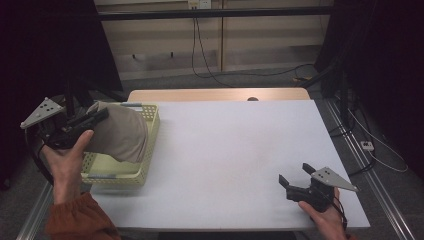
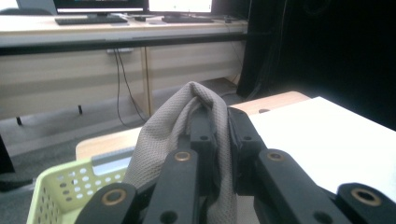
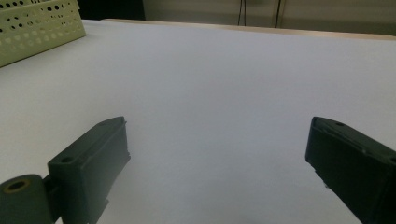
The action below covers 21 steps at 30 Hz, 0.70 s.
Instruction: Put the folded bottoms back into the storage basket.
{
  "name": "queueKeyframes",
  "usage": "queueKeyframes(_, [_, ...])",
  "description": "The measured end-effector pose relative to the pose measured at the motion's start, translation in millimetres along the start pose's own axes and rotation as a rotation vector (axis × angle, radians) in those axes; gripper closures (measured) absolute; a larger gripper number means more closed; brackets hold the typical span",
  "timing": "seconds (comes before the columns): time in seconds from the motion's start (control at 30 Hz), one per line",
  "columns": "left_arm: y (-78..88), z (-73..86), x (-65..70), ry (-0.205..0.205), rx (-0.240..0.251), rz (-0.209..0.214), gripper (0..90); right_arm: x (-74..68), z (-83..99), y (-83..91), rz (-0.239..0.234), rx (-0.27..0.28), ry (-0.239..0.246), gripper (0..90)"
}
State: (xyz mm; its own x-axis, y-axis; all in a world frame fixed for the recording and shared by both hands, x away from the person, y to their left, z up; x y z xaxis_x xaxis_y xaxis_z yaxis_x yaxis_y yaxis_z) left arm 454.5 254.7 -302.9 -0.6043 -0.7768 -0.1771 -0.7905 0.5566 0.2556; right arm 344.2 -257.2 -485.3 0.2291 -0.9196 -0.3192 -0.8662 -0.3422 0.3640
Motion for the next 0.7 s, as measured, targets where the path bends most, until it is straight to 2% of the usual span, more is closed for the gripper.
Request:
queueKeyframes(0.53, [-10.4,31.0,-16.1,0.055,-0.063,0.002,82.6,-0.5,0.1,0.3,-0.002,-0.001,0.000,5.6])
queueKeyframes(0.7, [-15.5,44.1,-20.1,0.067,-0.101,0.007,82.6,-0.7,0.1,0.4,-0.002,-0.001,0.000,5.6])
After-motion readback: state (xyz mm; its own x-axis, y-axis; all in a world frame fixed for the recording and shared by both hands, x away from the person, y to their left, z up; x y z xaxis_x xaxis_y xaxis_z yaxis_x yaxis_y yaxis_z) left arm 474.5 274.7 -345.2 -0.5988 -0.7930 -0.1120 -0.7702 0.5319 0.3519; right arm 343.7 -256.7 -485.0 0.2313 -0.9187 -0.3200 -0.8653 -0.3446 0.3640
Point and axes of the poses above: each handheld gripper's, and its own axes: y roughly backward along the jaws, z roughly out of its underside, x roughly to its right, the point moved 10 cm from there along -y, roughly forward along the jaws, and after that the axes turned 15 degrees about -y, right-handed, at the moved point
